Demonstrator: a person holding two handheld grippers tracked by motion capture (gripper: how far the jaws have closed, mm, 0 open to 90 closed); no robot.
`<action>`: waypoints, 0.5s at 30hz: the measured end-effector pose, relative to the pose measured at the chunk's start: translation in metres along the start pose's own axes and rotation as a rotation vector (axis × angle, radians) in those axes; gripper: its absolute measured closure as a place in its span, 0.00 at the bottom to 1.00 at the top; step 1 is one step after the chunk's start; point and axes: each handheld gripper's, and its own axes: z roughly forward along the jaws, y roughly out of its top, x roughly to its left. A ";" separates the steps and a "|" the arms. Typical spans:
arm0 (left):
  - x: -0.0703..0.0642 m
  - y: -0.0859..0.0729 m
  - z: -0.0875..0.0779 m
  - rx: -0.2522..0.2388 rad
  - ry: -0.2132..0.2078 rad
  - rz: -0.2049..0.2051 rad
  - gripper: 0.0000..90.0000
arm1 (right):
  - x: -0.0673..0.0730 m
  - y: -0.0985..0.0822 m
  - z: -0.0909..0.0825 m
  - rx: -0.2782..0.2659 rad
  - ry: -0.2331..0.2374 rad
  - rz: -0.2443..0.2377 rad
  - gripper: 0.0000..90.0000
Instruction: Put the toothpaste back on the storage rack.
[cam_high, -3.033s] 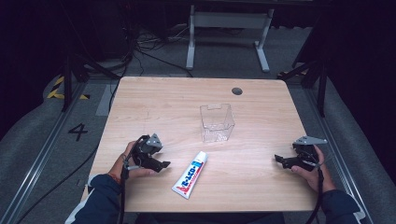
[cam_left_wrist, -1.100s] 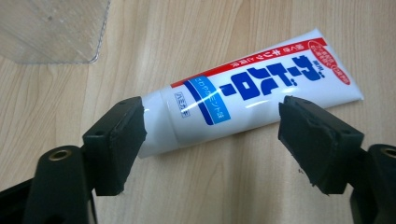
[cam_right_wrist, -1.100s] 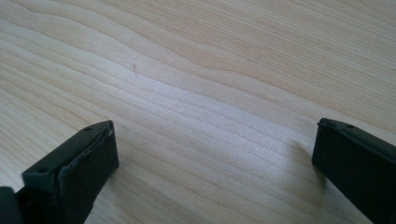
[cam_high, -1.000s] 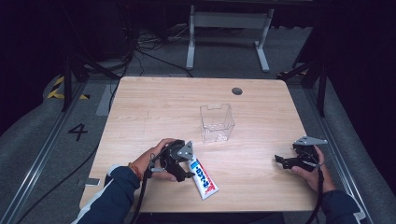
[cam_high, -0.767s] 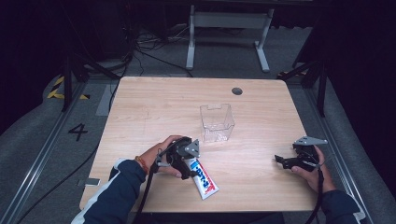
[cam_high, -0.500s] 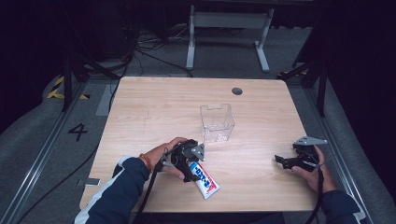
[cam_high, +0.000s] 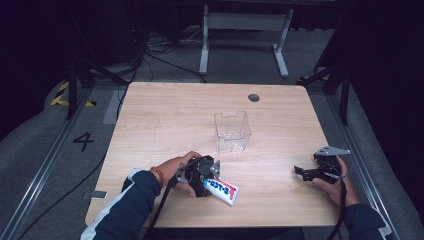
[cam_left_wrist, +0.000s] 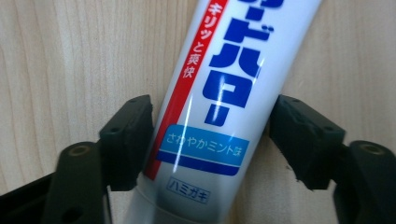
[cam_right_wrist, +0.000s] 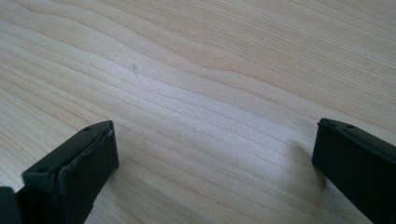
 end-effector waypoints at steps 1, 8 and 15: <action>0.000 0.001 0.000 0.005 -0.004 -0.002 0.38 | 0.000 0.000 0.000 0.000 0.000 0.000 0.00; -0.001 0.015 0.005 0.008 -0.024 0.023 0.36 | 0.000 0.000 0.000 0.000 0.001 -0.001 0.00; 0.000 0.021 0.005 0.021 -0.016 0.003 0.47 | 0.000 0.000 0.000 0.000 -0.001 0.001 0.00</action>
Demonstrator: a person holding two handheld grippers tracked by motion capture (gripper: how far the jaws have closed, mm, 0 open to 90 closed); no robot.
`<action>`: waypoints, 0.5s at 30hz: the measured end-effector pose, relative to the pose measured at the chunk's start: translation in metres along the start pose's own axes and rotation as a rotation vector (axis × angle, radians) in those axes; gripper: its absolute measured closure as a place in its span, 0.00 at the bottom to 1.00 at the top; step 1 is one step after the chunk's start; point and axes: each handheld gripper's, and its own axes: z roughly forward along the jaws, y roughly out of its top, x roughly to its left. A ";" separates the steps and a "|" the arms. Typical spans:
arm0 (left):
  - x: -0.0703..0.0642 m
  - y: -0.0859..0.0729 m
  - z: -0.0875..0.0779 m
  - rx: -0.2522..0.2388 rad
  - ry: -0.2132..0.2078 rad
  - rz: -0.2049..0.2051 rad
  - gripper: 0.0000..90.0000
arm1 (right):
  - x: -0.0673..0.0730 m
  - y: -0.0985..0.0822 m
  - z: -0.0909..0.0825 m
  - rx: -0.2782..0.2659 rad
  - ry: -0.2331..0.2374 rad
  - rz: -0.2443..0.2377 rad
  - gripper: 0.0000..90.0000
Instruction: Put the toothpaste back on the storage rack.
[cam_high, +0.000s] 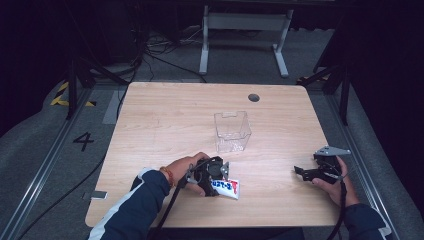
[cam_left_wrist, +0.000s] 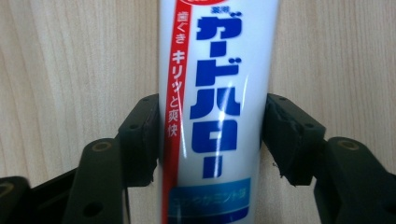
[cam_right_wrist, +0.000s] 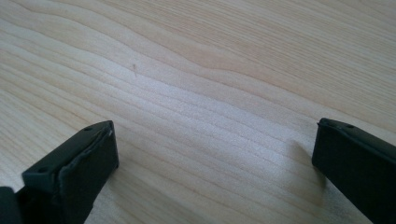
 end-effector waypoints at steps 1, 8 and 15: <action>0.000 0.000 0.000 -0.002 0.002 -0.009 0.48 | 0.000 0.000 0.000 0.000 0.001 0.000 0.00; 0.000 -0.007 -0.003 -0.059 0.026 -0.069 0.54 | -0.001 0.001 0.001 0.002 0.006 -0.011 0.00; -0.001 -0.021 -0.010 -0.158 0.069 -0.168 0.58 | -0.001 0.001 0.001 0.001 0.009 -0.014 0.00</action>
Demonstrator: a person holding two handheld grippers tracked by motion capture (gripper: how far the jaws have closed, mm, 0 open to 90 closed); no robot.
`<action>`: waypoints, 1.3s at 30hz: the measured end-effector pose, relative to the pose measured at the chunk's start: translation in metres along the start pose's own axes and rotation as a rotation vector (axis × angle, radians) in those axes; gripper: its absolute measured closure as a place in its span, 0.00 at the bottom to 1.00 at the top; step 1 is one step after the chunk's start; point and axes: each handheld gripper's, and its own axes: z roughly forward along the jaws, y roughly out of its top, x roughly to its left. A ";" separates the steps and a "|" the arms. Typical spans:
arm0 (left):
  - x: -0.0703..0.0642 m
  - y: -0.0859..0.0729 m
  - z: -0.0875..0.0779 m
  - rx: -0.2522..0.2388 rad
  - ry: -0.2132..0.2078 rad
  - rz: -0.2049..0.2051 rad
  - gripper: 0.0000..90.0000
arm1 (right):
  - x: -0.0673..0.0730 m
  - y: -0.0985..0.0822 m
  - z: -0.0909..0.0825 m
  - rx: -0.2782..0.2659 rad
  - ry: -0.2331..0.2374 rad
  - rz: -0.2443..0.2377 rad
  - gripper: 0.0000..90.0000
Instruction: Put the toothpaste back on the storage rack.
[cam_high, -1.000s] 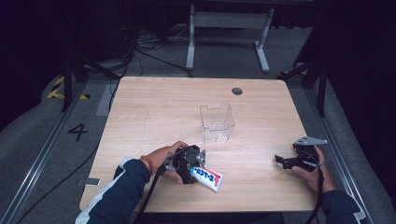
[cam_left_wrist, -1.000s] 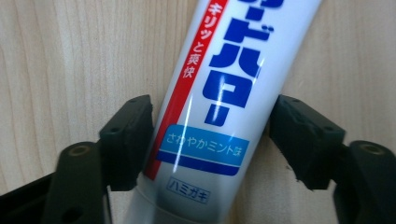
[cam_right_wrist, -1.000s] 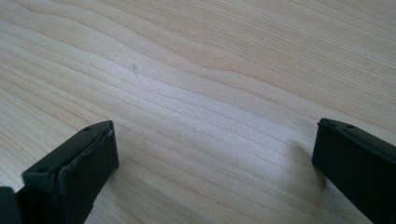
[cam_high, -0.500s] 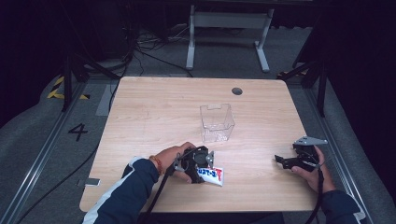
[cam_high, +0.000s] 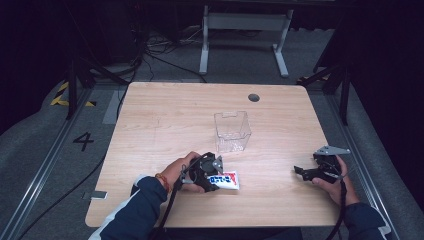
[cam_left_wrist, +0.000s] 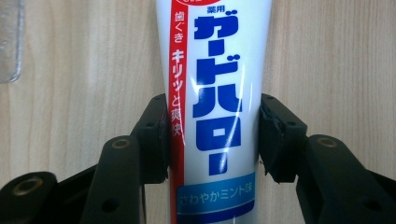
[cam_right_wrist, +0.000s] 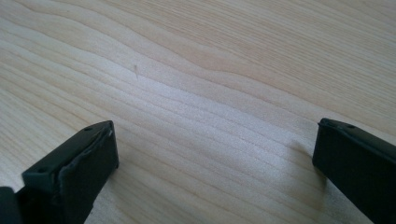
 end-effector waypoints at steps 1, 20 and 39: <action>0.001 -0.002 -0.002 -0.028 0.001 -0.014 0.58 | 0.000 0.000 0.000 0.000 0.000 0.000 0.00; -0.009 -0.001 -0.047 -0.288 0.069 -0.057 0.64 | 0.000 0.000 0.000 0.000 -0.001 0.000 0.00; 0.001 0.015 -0.086 -0.501 0.143 -0.089 0.65 | 0.000 0.000 0.000 0.000 -0.003 0.000 0.00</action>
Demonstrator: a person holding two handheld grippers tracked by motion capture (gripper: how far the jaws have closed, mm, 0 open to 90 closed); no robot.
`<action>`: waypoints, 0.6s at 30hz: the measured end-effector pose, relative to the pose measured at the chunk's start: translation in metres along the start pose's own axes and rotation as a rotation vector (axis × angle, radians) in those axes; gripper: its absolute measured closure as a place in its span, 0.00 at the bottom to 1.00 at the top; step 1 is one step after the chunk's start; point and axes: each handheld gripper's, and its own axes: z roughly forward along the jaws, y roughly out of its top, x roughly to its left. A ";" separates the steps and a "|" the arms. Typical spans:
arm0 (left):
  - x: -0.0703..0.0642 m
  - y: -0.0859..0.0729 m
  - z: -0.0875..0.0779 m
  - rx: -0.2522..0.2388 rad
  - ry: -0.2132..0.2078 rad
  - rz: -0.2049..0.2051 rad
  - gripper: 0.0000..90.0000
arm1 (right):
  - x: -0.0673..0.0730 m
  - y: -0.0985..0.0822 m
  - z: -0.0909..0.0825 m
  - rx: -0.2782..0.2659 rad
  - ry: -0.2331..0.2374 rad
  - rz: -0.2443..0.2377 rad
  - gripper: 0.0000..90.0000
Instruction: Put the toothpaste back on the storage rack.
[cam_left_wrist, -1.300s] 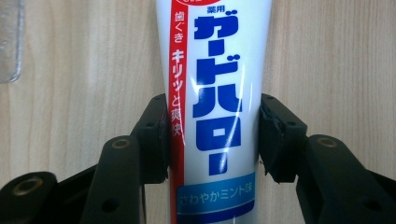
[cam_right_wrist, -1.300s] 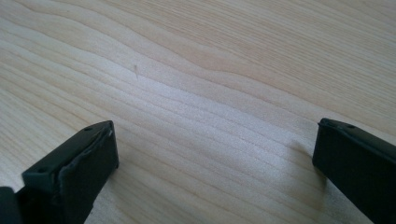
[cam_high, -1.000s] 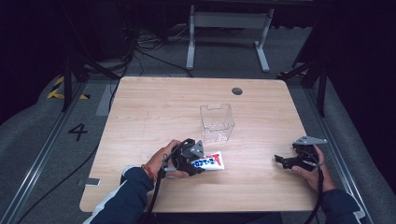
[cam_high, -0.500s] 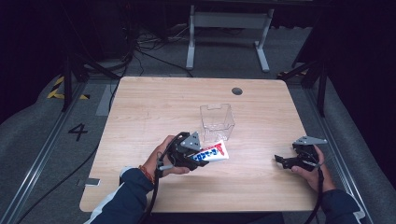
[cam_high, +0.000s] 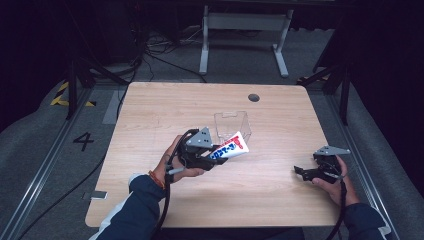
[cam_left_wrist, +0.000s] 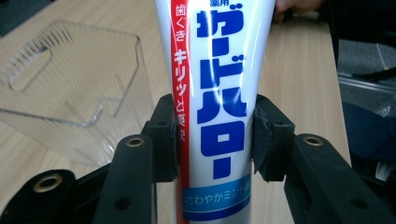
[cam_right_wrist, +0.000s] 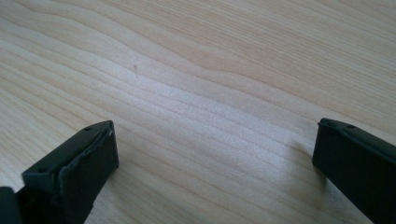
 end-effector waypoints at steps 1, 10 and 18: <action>0.000 0.002 -0.001 -0.008 0.011 0.000 0.65 | 0.000 0.000 0.000 0.000 0.000 0.000 0.00; 0.016 0.023 0.000 -0.072 0.060 -0.029 0.66 | 0.000 0.000 0.000 0.000 0.000 0.000 0.00; 0.027 0.038 0.008 -0.108 0.103 -0.032 0.67 | 0.000 0.000 0.000 0.000 0.000 0.002 0.00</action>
